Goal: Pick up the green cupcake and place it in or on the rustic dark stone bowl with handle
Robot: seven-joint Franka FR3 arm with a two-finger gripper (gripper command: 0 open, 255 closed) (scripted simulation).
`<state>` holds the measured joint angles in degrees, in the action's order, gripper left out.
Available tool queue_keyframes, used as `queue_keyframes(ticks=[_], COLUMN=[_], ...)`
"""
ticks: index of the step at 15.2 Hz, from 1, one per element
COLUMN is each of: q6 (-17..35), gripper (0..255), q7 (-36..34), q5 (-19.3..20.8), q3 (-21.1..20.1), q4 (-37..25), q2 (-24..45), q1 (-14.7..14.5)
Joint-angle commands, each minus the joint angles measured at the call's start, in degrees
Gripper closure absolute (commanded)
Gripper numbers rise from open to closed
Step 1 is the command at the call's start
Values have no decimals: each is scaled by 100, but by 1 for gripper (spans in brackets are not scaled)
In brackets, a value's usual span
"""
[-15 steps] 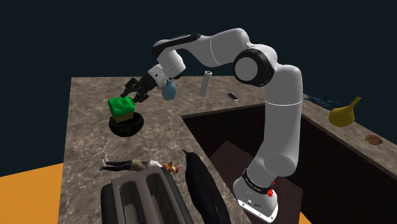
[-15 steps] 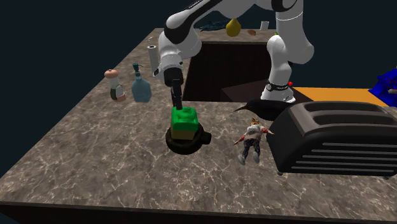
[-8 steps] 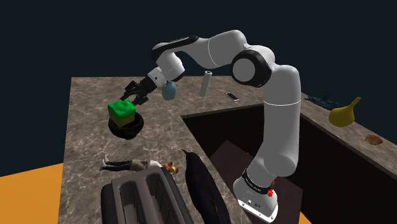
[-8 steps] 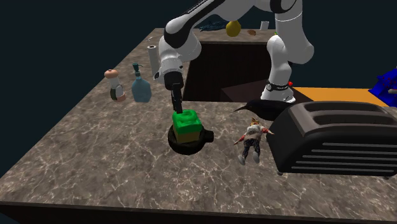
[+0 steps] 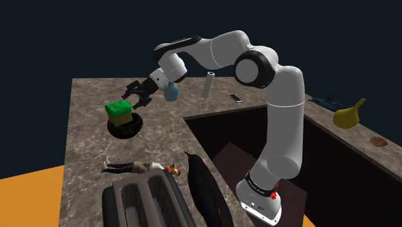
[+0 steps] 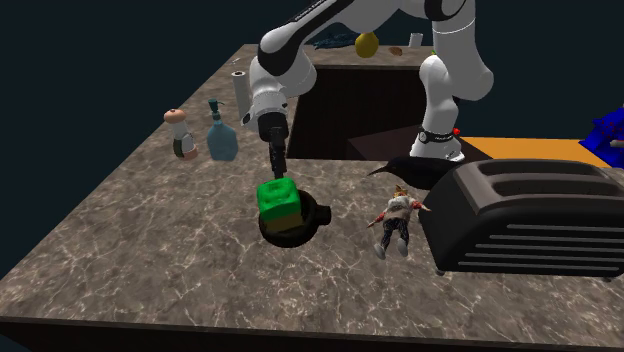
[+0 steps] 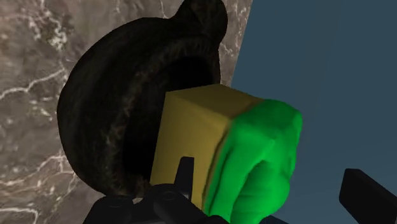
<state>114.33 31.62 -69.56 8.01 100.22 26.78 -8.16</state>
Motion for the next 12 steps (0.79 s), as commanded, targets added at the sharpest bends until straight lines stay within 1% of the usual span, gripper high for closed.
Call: queue_keyframes(ticks=[1,5,12], q6=[0,-440,-440], gripper=[0,0,0], q7=[0,-71,-71], q5=[0,252,252], q3=[0,194,194], q4=[0,51,51], q2=[0,-295,-295], q1=[0,250,249])
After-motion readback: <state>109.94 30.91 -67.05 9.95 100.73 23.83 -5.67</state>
